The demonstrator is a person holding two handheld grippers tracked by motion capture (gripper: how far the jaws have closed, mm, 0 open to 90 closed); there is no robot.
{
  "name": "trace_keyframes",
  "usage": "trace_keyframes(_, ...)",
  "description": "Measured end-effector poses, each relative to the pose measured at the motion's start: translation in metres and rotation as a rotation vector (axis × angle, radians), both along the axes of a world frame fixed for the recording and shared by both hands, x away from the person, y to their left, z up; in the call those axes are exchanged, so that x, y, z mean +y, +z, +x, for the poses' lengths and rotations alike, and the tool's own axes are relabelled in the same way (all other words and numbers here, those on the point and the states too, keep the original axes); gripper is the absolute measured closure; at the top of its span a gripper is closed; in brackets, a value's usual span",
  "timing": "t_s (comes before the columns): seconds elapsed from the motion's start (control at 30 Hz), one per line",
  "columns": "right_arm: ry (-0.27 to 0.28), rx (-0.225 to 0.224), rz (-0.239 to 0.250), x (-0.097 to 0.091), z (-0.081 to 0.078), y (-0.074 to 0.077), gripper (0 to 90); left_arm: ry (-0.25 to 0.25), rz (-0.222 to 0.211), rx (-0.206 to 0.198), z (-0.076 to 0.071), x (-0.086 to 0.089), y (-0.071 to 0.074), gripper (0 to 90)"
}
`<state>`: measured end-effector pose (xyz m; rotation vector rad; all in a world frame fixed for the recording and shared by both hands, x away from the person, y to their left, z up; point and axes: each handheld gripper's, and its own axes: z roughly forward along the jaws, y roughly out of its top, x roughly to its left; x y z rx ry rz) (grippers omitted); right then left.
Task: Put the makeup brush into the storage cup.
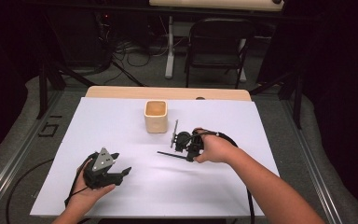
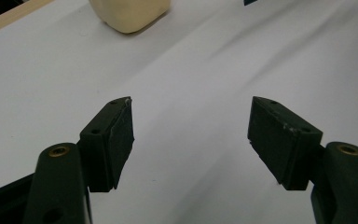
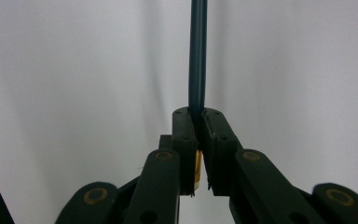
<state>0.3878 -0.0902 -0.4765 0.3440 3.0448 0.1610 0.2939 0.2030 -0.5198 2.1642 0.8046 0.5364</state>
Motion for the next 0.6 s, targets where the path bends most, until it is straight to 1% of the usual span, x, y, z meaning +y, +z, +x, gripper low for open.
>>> trace_keyframes(0.1,0.014,0.000,-0.011,0.000,0.000,0.000,84.1,-0.015,0.027,-0.006,0.001,-0.004,0.003,31.8)
trace_keyframes(0.23,0.044,-0.007,-0.008,0.000,0.001,0.001,84.1,-0.026,0.046,-0.009,0.003,-0.009,0.006,32.2)
trace_keyframes(0.33,0.055,-0.003,-0.014,0.000,0.002,0.002,84.2,-0.038,0.072,-0.012,0.005,-0.012,0.008,32.5)
trace_keyframes(0.37,0.070,-0.002,-0.015,0.000,0.004,0.002,84.1,-0.038,0.079,-0.013,0.005,-0.014,0.009,32.7)
trace_keyframes(0.4,0.069,0.001,-0.017,0.000,0.004,0.002,84.1,-0.043,0.098,-0.023,0.006,-0.016,0.009,32.7)
trace_keyframes(0.43,0.076,0.008,-0.017,0.000,0.004,0.002,84.2,-0.048,0.107,-0.023,0.006,-0.017,0.010,32.7)
trace_keyframes(0.5,0.084,0.008,-0.022,0.000,0.005,0.002,84.2,-0.061,0.139,-0.032,0.007,-0.021,0.011,33.1)
trace_keyframes(0.53,0.092,0.011,-0.020,0.000,0.005,0.002,84.1,-0.065,0.149,-0.030,0.008,-0.023,0.011,33.1)
trace_keyframes(0.57,0.093,0.014,-0.020,0.000,0.005,0.002,84.1,-0.069,0.164,-0.040,0.008,-0.025,0.011,33.1)
trace_keyframes(0.6,0.101,0.015,-0.020,0.000,0.006,0.002,84.1,-0.074,0.186,-0.044,0.008,-0.028,0.012,33.3)
